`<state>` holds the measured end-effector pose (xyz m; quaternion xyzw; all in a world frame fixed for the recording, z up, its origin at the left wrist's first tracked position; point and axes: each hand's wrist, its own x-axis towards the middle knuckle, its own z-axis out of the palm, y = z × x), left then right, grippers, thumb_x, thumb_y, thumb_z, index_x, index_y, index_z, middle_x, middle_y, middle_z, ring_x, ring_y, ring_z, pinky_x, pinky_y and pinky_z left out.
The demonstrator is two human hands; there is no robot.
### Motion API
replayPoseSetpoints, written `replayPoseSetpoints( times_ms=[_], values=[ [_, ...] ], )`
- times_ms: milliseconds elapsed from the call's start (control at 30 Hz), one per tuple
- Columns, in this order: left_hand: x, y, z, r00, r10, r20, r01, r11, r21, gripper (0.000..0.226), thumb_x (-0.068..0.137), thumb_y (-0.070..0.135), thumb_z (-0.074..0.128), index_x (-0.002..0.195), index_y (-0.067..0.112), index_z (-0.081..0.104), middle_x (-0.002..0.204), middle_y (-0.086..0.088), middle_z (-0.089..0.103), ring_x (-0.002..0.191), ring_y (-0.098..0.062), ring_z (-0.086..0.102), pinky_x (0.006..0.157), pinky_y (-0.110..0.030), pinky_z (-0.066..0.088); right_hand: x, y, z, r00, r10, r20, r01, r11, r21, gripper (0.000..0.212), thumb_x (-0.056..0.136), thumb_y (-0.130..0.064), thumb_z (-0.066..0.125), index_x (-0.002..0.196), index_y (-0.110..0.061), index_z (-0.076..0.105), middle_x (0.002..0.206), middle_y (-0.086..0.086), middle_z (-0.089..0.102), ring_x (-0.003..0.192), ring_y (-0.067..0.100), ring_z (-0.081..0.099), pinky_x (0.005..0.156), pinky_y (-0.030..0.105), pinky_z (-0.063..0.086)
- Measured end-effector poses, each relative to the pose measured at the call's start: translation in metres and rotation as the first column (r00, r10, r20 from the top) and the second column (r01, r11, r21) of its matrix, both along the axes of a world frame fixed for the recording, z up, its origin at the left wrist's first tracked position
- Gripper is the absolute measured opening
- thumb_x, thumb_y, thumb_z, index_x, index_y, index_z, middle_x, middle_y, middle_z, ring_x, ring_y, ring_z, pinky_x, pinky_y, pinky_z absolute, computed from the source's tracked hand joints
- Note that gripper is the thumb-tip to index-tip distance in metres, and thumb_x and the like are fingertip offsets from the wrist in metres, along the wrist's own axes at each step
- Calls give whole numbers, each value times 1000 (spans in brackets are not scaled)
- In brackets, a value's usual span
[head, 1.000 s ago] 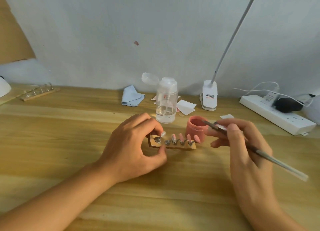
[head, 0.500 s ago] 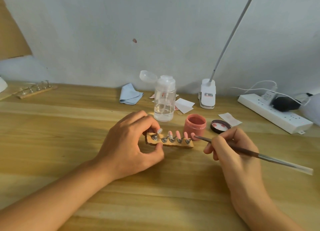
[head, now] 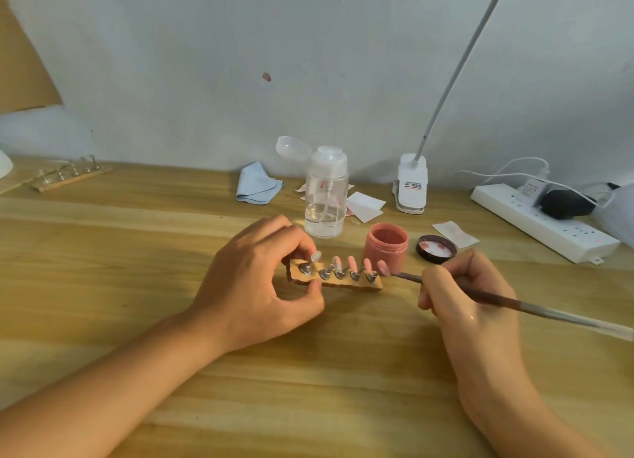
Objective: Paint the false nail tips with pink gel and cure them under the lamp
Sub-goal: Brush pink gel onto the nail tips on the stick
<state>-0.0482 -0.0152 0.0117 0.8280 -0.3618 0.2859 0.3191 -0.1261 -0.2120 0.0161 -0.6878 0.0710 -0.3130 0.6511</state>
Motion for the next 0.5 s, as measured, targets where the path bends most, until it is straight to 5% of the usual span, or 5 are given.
replayPoseSetpoints(
  times_ms=[200, 333, 500],
  values=[
    [-1, 0, 0, 1000, -4, -6, 4, 1000, -2, 17, 68, 34, 64, 80, 25, 56, 77, 19, 44, 72, -5, 48, 66, -22, 39, 1, 0, -1, 1000, 27, -15, -27, 1000, -5, 17, 79, -2, 64, 72, 4, 50, 50, 4, 58, 45, 1, 44, 43, 11, 32],
    [0, 1, 0, 1000, -5, -6, 5, 1000, 6, 16, 68, 34, 64, 81, 26, 56, 77, 20, 44, 73, -4, 48, 66, -18, 36, 0, 0, 0, 1000, 10, 22, -11, 999, 34, 20, 69, -16, 58, 68, 1, 47, 48, 2, 54, 45, 2, 42, 44, 12, 32],
    [0, 1, 0, 1000, -6, -4, 6, 1000, 3, 16, 68, 34, 64, 80, 25, 57, 77, 19, 44, 72, -5, 48, 65, -21, 39, 3, -2, -3, 998, 55, -21, -55, 998, -13, 14, 81, 5, 60, 71, 2, 51, 53, 3, 63, 47, 0, 48, 48, 11, 37]
  ],
)
